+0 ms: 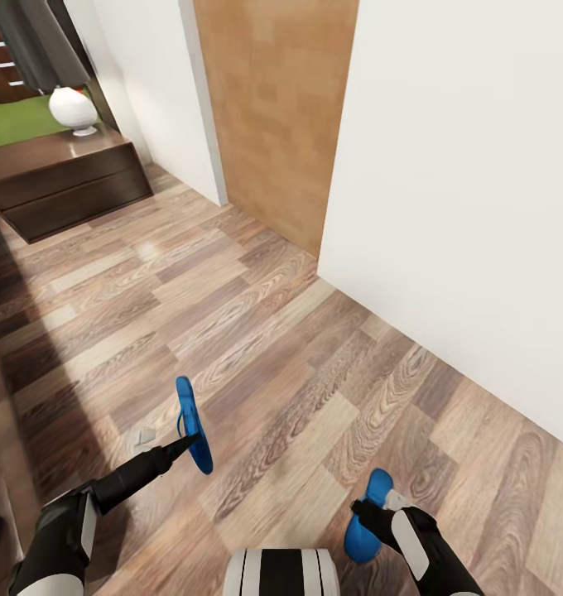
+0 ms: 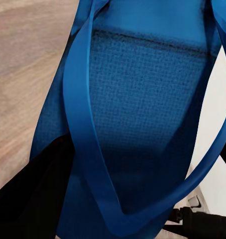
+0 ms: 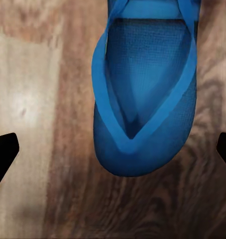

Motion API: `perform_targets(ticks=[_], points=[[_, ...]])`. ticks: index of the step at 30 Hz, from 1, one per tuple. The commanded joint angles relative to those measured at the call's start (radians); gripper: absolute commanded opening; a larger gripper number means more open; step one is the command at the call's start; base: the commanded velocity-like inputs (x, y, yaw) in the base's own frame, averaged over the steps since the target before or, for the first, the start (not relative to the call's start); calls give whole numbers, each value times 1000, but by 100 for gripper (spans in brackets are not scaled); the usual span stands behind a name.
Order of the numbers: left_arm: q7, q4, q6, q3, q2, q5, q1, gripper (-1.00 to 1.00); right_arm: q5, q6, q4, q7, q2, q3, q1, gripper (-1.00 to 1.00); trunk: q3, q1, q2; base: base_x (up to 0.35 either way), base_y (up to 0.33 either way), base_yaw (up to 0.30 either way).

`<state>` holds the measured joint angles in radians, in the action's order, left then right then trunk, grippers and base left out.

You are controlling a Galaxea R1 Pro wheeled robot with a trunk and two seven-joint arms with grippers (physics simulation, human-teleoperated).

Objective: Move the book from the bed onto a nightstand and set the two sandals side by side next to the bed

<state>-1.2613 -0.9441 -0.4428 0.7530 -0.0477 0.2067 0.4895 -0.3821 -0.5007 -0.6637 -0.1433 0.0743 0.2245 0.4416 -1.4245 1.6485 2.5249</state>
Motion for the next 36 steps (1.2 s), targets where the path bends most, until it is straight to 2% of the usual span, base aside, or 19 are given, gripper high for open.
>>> perform_targets(ticks=[1,26,36], points=[[-9,-1,-10,6,-1,10,1,-100,-11,-4,-2,-7,1,3,0,100,-1,0,0,111,0,0],[-10,-2,-11,5,-1,10,1,-100,-11,-4,-2,-7,1,1,0,100,-1,0,0,47,0,0],[-10,-2,-11,3,-1,10,1,-100,-11,-4,-2,-7,1,1,0,100,-39,5,3,0,0,0]])
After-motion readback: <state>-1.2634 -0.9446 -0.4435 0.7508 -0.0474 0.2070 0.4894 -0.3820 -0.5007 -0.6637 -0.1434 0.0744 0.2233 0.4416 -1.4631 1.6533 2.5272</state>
